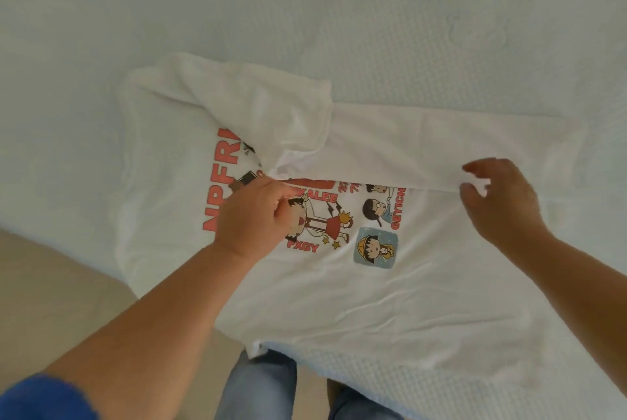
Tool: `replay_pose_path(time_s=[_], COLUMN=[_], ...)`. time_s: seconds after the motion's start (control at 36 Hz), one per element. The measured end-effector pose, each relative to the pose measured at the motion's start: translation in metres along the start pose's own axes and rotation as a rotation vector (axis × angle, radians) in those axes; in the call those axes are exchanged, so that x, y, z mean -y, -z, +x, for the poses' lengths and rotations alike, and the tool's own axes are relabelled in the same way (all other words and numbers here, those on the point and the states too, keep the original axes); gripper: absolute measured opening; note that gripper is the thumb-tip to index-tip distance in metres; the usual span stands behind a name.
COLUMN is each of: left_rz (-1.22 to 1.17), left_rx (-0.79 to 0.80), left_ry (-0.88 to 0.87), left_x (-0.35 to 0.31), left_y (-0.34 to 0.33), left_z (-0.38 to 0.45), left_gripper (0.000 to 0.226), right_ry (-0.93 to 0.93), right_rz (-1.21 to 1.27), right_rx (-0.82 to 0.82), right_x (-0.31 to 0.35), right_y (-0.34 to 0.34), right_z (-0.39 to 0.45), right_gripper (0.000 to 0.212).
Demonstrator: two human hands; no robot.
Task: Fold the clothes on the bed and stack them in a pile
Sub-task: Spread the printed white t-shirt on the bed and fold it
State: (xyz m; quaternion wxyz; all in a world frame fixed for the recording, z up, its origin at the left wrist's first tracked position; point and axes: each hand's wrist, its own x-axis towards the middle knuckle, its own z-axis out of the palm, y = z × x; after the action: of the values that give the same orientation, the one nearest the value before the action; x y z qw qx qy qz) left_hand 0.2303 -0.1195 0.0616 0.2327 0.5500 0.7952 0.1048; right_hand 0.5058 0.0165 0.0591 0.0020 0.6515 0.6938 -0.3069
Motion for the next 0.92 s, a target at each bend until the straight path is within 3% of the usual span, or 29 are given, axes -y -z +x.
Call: replay_pose_path(time_s=[0.11, 0.19, 0.28, 0.36, 0.44, 0.5, 0.56, 0.61, 0.67, 0.72, 0.78, 0.83, 0.92], left_rz=[-0.107, -0.250, -0.389, -0.462, -0.727, -0.872, -1.019, -1.164, -1.271, -1.375, -1.496, -1.549, -1.434], left_rx=[-0.021, -0.020, -0.004, 0.033, 0.048, 0.109, 0.181, 0.235, 0.265, 0.272, 0.278, 0.315, 0.424], left_ry=[0.247, 0.444, 0.585, 0.660, 0.772, 0.818, 0.863, 0.902, 0.937, 0.984, 1.001, 0.985, 0.902], left_x=[0.026, 0.054, 0.084, 0.113, 0.135, 0.147, 0.158, 0.170, 0.184, 0.197, 0.207, 0.214, 0.215], left_y=[0.013, 0.017, 0.015, 0.010, 0.010, 0.013, 0.020, 0.030, 0.040, 0.051, 0.059, 0.064, 0.067], left_z=[-0.005, 0.000, 0.011, 0.027, 0.038, 0.039, 0.039, 0.040, 0.041, 0.042, 0.044, 0.044, 0.040], left_gripper=[0.018, 0.020, 0.021, 0.024, 0.018, 0.016, 0.019, 0.030, 0.040, 0.049, 0.057, 0.061, 0.047], right_ry=[-0.076, -0.159, -0.357, -0.610, -0.672, -0.552, -0.326, -0.025, 0.345, 0.569, 0.589, 0.547, 0.448], right_rz=[0.266, 0.385, 0.510, 0.759, 0.925, 0.865, 0.697, 0.397, 0.101, -0.062, -0.166, -0.232, -0.198], right_rx=[0.246, 0.316, 0.354, 0.305, 0.182, 0.111, 0.063, 0.046, 0.004, 0.027, 0.164, 0.278, 0.324], right_x=[0.077, 0.130, 0.175, 0.201, 0.217, 0.225, 0.233, 0.237, 0.237, 0.232, 0.227, 0.226, 0.225], right_y=[-0.039, -0.072, -0.100, -0.118, -0.133, -0.140, -0.144, -0.147, -0.151, -0.158, -0.165, -0.171, -0.177], right_z=[-0.006, 0.007, 0.031, 0.048, 0.050, 0.038, 0.017, -0.014, -0.043, -0.063, -0.076, -0.085, -0.095], right_gripper=[0.033, 0.055, 0.068, 0.051, 0.026, 0.029, 0.019, 0.010, 0.015, 0.025, 0.033, 0.028, 0.029])
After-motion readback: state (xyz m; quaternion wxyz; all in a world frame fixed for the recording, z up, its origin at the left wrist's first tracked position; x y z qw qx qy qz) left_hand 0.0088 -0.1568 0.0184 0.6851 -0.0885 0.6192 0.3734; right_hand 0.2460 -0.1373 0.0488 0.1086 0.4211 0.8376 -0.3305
